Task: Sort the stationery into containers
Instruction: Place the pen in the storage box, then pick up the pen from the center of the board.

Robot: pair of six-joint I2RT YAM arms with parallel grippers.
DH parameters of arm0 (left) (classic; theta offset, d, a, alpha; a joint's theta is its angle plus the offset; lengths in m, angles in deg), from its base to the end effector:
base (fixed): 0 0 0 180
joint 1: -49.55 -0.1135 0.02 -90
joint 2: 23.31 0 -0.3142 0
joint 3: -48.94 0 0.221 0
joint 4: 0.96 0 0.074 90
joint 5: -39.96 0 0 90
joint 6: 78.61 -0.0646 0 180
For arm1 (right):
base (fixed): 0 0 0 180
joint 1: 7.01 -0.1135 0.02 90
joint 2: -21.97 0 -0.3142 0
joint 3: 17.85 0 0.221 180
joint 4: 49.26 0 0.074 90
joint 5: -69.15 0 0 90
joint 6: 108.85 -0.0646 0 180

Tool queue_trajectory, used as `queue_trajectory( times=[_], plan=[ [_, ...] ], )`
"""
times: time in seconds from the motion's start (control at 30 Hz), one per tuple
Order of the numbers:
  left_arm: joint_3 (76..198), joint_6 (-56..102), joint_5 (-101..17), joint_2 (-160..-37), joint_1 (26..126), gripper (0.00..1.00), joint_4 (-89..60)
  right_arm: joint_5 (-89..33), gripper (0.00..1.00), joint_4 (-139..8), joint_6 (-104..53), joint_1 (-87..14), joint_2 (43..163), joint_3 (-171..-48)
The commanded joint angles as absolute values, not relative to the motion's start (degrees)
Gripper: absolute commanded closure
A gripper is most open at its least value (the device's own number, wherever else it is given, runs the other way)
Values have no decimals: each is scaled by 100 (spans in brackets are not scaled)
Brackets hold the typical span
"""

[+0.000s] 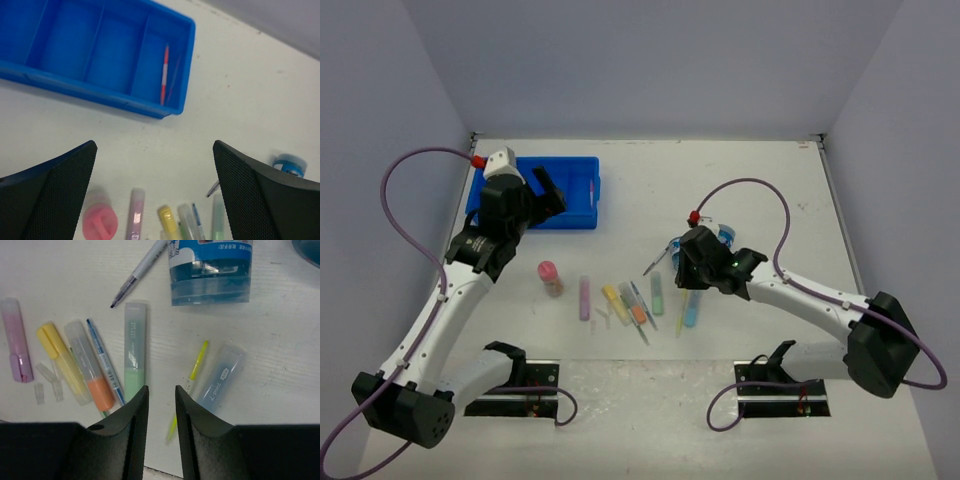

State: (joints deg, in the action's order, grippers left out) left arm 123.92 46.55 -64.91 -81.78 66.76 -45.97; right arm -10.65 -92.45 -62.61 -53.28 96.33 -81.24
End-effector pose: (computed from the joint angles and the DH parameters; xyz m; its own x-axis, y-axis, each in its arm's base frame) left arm 0.1840 -0.0396 0.3790 -0.4133 -0.4547 -0.7890 -0.2048 0.8906 -0.4060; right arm 0.1692 0.1603 0.2625 -0.8470 0.0993 -0.5222 -0.0743 0.9506 0.3013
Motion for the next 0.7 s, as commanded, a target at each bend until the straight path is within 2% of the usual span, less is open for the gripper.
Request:
queue_trajectory(
  times=[0.0, 0.37, 0.67],
  plan=[
    [12307, 4146, -6564, -7793, 6678, 0, -5186, -574, 73, -9338, -6823, -5407, 9994, -8080],
    [11578, 3692, -6494, -7756, 6678, 0, -5042, -514, 73, -9379, -7178, -5500, 10602, -8048],
    [11583, 3595, -6393, -7816, 6678, 0, -5011, -517, 78, -9379, -7428, -5719, 11039, -7997]
  ],
)
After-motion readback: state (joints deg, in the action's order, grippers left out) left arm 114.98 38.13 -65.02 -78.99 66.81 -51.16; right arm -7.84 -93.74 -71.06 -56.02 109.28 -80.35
